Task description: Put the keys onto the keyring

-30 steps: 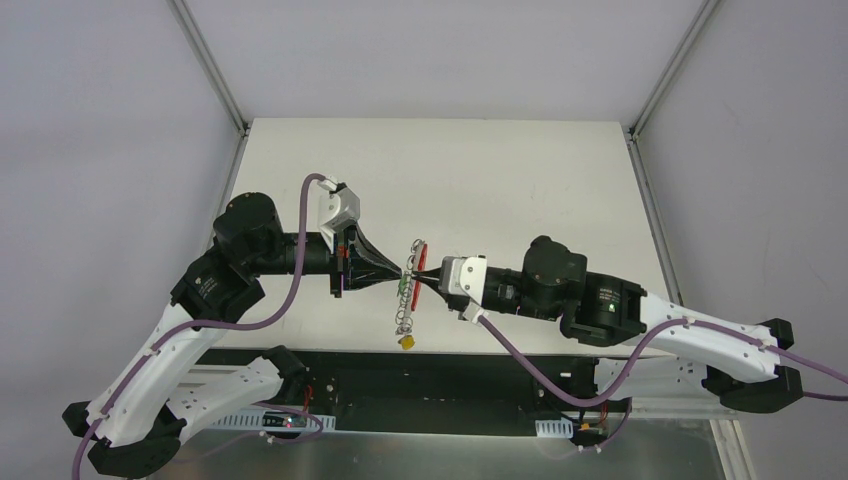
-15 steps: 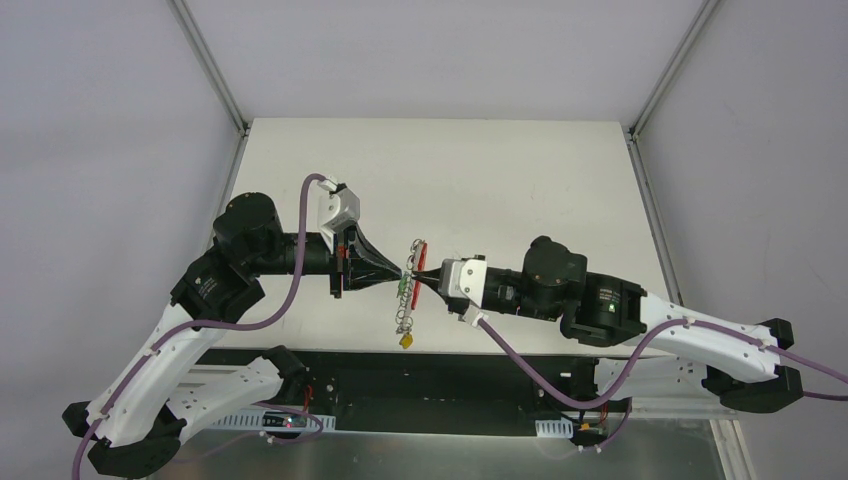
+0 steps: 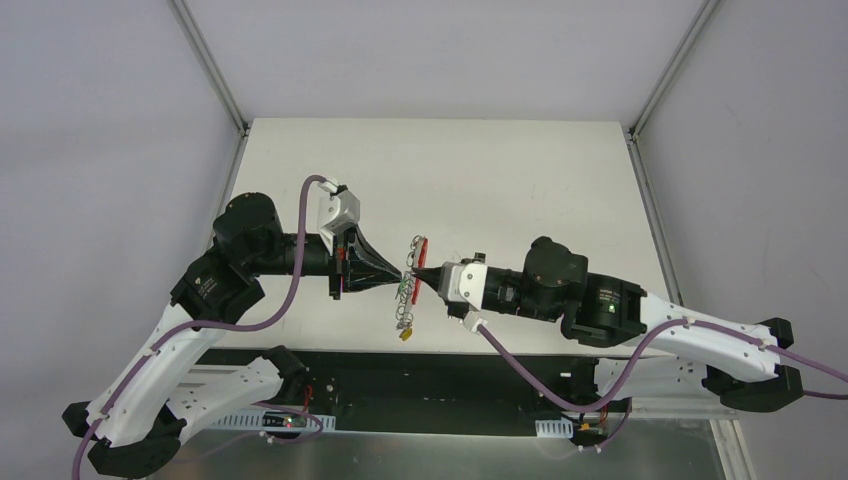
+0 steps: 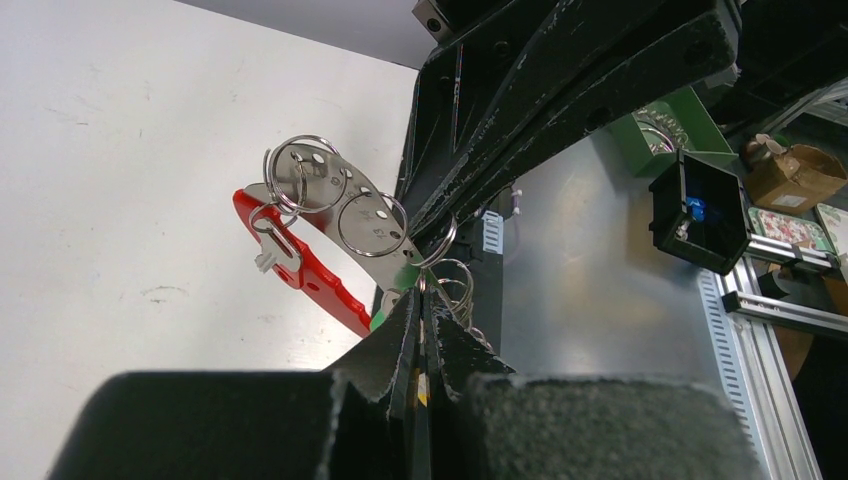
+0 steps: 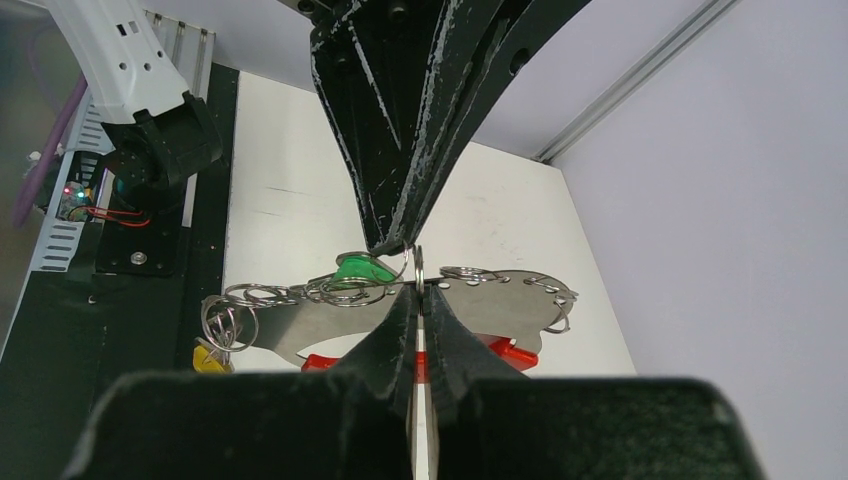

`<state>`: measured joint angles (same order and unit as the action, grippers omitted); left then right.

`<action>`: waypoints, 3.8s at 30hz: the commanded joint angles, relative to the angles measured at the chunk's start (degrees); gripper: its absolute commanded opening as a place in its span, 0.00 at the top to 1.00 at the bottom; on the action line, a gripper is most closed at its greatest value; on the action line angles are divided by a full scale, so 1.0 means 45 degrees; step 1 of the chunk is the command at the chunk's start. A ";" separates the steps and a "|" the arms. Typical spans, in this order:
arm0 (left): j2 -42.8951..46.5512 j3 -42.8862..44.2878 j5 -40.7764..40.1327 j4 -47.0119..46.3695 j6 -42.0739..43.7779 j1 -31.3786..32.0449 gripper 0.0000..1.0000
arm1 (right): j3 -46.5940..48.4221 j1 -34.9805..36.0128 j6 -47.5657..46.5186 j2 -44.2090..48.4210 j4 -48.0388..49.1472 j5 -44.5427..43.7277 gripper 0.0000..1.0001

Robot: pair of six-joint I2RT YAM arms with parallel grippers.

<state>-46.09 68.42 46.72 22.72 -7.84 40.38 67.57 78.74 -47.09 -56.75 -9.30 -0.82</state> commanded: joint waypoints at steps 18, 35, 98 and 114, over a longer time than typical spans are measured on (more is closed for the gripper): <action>0.0216 0.0167 0.0693 -0.0557 0.0366 -0.0136 1.00 | -0.0156 0.0119 -0.0882 0.0267 0.0782 0.0981 1.00; 0.0280 0.0163 0.0697 -0.0557 0.0374 -0.0126 1.00 | -0.0403 0.0119 -0.0791 0.0058 0.0937 0.0965 1.00; -0.1853 0.0251 -0.1700 -0.1788 -0.4369 -0.0126 1.00 | -0.0815 -0.0115 0.5279 0.1495 -0.0623 -0.3022 1.00; -0.1531 -0.0202 -0.0629 -0.2986 -0.5051 -0.0126 1.00 | -0.2026 -0.0115 0.3962 0.1879 0.2605 -0.2601 1.00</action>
<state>-54.50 67.94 41.74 13.28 -29.58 40.38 58.24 78.39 -28.25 -49.54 -7.53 -12.64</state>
